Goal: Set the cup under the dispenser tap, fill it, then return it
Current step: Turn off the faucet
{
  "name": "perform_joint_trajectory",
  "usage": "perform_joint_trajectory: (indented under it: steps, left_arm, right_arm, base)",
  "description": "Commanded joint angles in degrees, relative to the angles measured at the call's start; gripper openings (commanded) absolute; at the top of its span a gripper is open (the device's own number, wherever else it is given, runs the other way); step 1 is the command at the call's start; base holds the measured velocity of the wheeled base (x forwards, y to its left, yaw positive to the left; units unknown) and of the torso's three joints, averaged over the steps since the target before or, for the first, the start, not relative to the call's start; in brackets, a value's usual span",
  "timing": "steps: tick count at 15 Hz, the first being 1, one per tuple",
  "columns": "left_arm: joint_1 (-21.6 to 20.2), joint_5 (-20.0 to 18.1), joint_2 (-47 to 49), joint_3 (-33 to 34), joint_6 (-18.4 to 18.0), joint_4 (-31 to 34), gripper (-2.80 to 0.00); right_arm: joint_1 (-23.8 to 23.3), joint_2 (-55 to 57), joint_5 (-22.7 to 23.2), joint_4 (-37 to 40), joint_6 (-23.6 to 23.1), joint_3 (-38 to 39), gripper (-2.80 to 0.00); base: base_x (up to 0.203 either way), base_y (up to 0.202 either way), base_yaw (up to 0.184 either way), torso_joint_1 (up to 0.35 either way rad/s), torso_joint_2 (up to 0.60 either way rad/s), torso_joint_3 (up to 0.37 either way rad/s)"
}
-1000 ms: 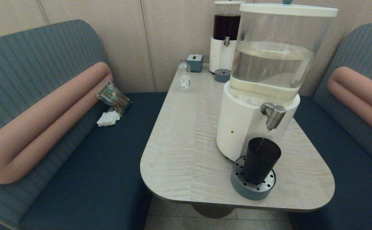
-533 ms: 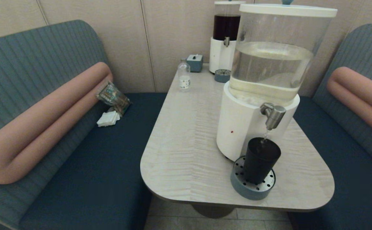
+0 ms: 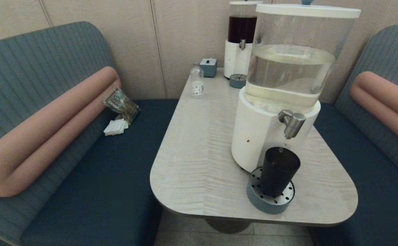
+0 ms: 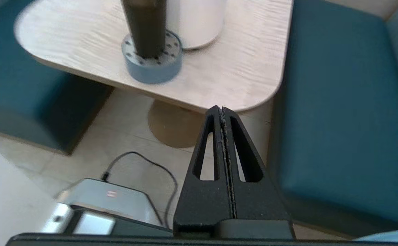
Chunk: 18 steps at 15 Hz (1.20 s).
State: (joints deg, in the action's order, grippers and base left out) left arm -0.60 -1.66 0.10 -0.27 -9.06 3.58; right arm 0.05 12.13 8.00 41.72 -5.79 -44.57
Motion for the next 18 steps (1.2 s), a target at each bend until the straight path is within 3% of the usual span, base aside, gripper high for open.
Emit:
perform_joint_trajectory:
  steps: [1,4,6,10,14,16,18]
  left_arm:
    - [0.0,0.0,0.1,0.0,0.0,0.0,-2.8]
    - [0.0,0.0,0.1,-0.1,-0.1,0.1,-2.8]
    - [0.0,0.1,0.1,0.3,0.0,-0.8,-2.8]
    - [0.0,0.1,0.1,0.3,0.1,-0.9,-2.8]
    - [0.0,0.1,0.1,0.3,0.1,-0.9,-2.8]
    - [0.0,0.1,0.1,0.3,0.1,-0.9,-2.8]
    - [0.0,0.1,0.1,0.3,0.1,-0.9,-2.8]
  right_arm:
    - [0.2,-4.7,-0.5,-0.2,-0.6,3.0,-2.8]
    - [0.0,-11.6,-3.4,-1.6,-1.7,6.7,-2.8]
    - [0.0,-12.2,-8.3,-6.9,-0.7,9.9,-2.8]
    - [0.0,-12.2,-13.8,-29.7,-0.8,25.4,-2.8]
    - [0.0,-12.2,-16.0,-57.5,-7.8,44.0,-2.8]
    - [0.0,-12.2,-16.0,-59.7,-9.5,45.5,-2.8]
    - [0.0,-12.2,-15.6,-55.5,-9.3,45.5,-2.8]
  base:
    - [0.0,0.0,0.0,0.0,0.0,0.0]
    - [0.0,0.0,0.0,0.0,0.0,0.0]
    - [0.0,0.0,0.0,0.0,0.0,0.0]
    - [0.0,0.0,0.0,0.0,0.0,0.0]
    - [0.0,0.0,0.0,0.0,0.0,0.0]
    - [0.0,0.0,0.0,0.0,0.0,0.0]
    - [0.0,0.0,0.0,0.0,0.0,0.0]
